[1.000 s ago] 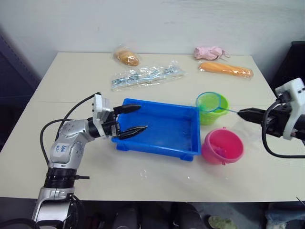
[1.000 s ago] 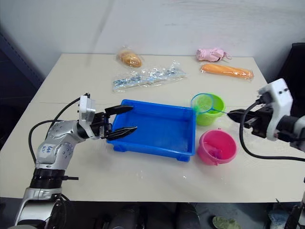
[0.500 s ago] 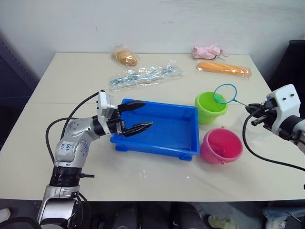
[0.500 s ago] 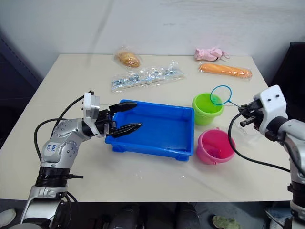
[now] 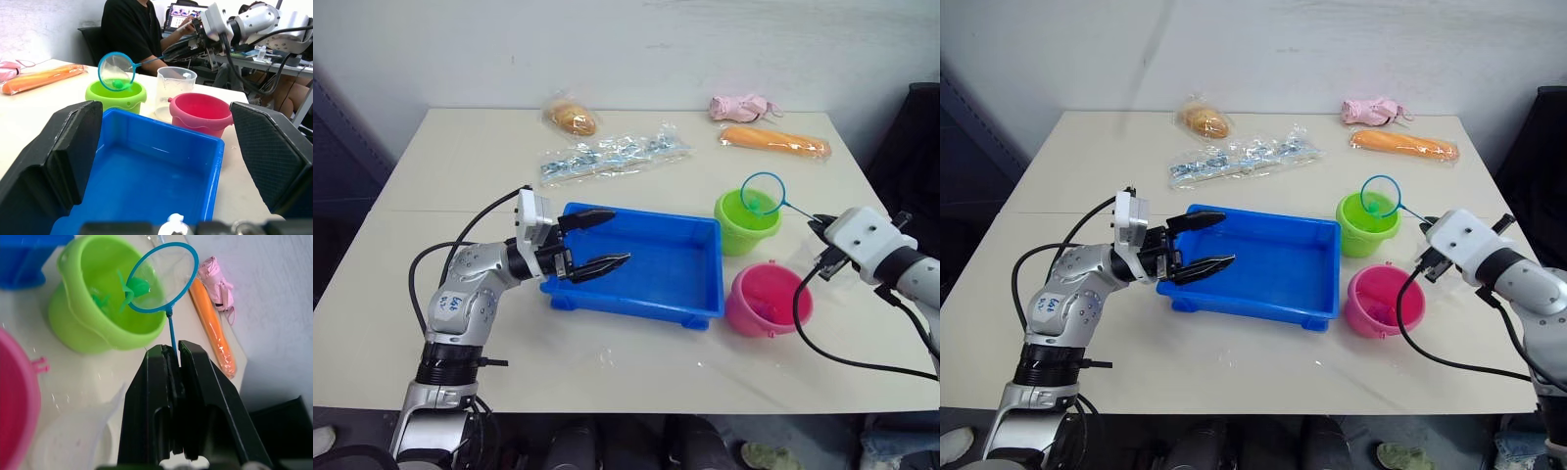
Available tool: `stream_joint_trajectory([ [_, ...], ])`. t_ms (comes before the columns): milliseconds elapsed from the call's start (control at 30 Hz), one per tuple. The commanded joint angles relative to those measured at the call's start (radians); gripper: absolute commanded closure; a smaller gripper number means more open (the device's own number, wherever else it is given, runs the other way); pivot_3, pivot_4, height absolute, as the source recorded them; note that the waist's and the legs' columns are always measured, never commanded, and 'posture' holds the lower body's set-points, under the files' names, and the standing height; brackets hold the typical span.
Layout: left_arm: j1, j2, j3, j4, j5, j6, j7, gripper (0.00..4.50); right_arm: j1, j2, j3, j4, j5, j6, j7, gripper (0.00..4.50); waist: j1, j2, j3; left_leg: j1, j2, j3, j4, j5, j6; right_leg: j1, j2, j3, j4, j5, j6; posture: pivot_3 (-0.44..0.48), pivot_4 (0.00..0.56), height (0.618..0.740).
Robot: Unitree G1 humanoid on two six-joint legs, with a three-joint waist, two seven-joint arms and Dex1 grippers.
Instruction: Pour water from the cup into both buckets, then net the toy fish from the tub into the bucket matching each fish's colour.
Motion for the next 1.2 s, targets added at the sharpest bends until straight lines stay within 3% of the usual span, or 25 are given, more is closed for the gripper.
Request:
stream_joint_trajectory([
  [33,0.009,-0.006,0.001,-0.027,-0.001,-0.021,0.005,0.03,0.001,-0.049,0.001,0.035,-0.118,-0.166,-0.072,4.5,-0.001,0.0,0.0,0.0,0.0,0.0,0.0,0.0,0.0,0.0,0.0,0.0,0.0,0.0,0.0,0.0,0.15,0.74],
  [267,0.007,-0.008,-0.004,-0.017,0.004,-0.038,0.003,0.03,0.017,-0.076,0.033,0.098,-0.328,-0.368,-0.25,4.5,-0.002,0.0,0.0,0.001,0.001,-0.001,0.0,0.0,0.0,0.0,0.0,0.001,0.0,0.0,0.0,0.0,0.15,0.74],
  [467,0.002,-0.01,-0.004,-0.008,0.006,-0.048,0.003,0.03,0.029,-0.047,0.005,0.098,-0.429,-0.385,-0.376,4.5,-0.002,0.0,0.0,0.001,0.001,-0.001,0.0,0.0,0.0,0.0,0.0,0.002,0.0,0.0,0.0,0.0,0.15,0.74],
  [667,0.005,0.021,0.004,0.002,0.001,-0.048,-0.034,0.03,0.053,0.013,0.007,0.04,-0.367,-0.347,-0.336,4.5,-0.003,0.0,0.0,0.001,0.001,-0.002,0.0,0.0,0.0,0.0,0.001,0.002,0.0,0.0,0.0,0.0,0.15,0.74],
  [867,0.018,0.108,0.073,0.056,-0.047,-0.052,-0.139,0.03,-0.012,0.103,-0.06,-0.095,0.169,-0.185,-0.081,4.5,-0.017,0.0,0.0,0.002,0.001,-0.003,0.0,0.0,-0.001,0.0,0.003,0.003,0.0,0.0,0.0,0.0,0.15,0.74],
  [1000,0.055,0.197,0.095,0.046,-0.075,-0.042,-0.256,0.03,-0.035,0.127,-0.078,-0.226,0.491,0.041,0.042,4.5,-0.023,0.0,0.0,0.002,0.004,-0.004,-0.001,0.0,-0.001,0.0,0.004,0.002,0.0,0.0,-0.001,0.0,0.15,0.74],
  [1100,0.098,0.244,0.132,0.036,-0.087,-0.078,-0.322,0.03,-0.012,0.1,-0.04,-0.357,0.756,0.27,0.157,4.5,-0.02,0.0,0.0,0.002,0.004,-0.005,0.0,0.0,-0.001,0.0,0.003,0.002,0.0,0.0,-0.001,0.0,0.15,0.74],
  [1200,0.155,0.282,0.183,0.014,-0.11,-0.099,-0.372,0.03,0.011,0.067,0.019,-0.482,0.895,0.438,0.207,4.5,-0.02,0.001,0.0,0.002,0.003,-0.006,0.0,-0.001,0.001,0.0,0.001,0.002,0.001,-0.001,-0.001,0.0,0.15,0.74],
])
